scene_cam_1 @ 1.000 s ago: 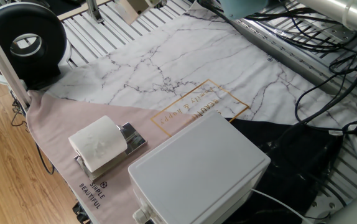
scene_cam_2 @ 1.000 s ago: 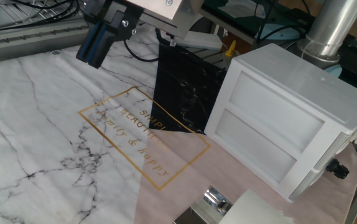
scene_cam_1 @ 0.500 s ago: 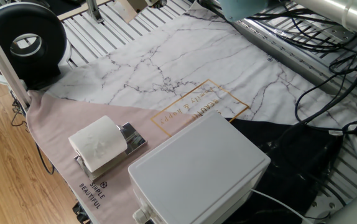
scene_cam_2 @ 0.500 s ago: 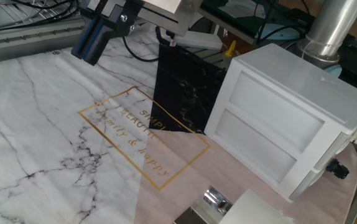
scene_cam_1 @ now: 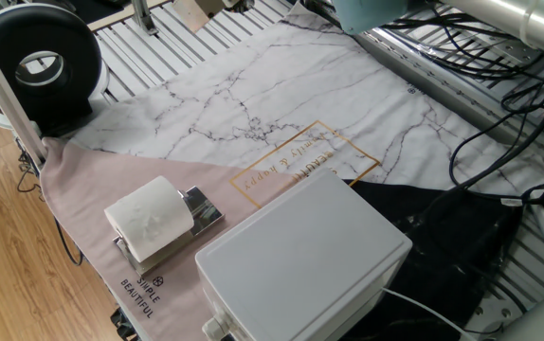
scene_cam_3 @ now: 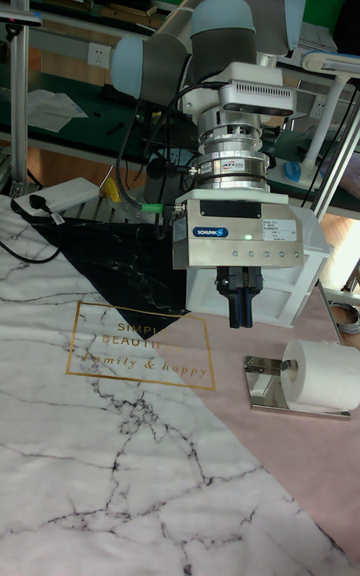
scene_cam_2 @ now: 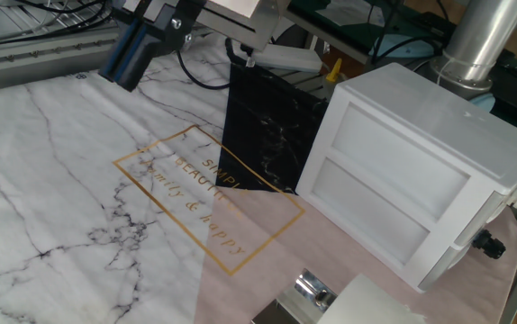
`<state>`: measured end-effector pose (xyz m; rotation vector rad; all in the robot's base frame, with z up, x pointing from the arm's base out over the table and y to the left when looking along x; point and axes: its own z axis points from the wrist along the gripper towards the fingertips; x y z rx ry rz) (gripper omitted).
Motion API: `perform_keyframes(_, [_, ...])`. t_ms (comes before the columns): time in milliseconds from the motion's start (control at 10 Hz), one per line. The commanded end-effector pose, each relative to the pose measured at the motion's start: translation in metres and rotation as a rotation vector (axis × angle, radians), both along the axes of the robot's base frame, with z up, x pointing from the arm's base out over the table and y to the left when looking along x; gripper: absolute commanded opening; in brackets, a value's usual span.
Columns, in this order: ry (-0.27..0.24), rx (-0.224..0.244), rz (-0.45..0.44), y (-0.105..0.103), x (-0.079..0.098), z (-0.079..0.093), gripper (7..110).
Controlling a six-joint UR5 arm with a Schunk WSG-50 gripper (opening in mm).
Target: Take the roll of paper down from the shelf
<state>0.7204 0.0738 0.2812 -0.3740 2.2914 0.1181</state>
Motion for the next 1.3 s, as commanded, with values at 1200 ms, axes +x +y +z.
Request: perform_keyframes(1200, [0.030,-0.120,-0.014,-0.027,-0.005,-0.008,7])
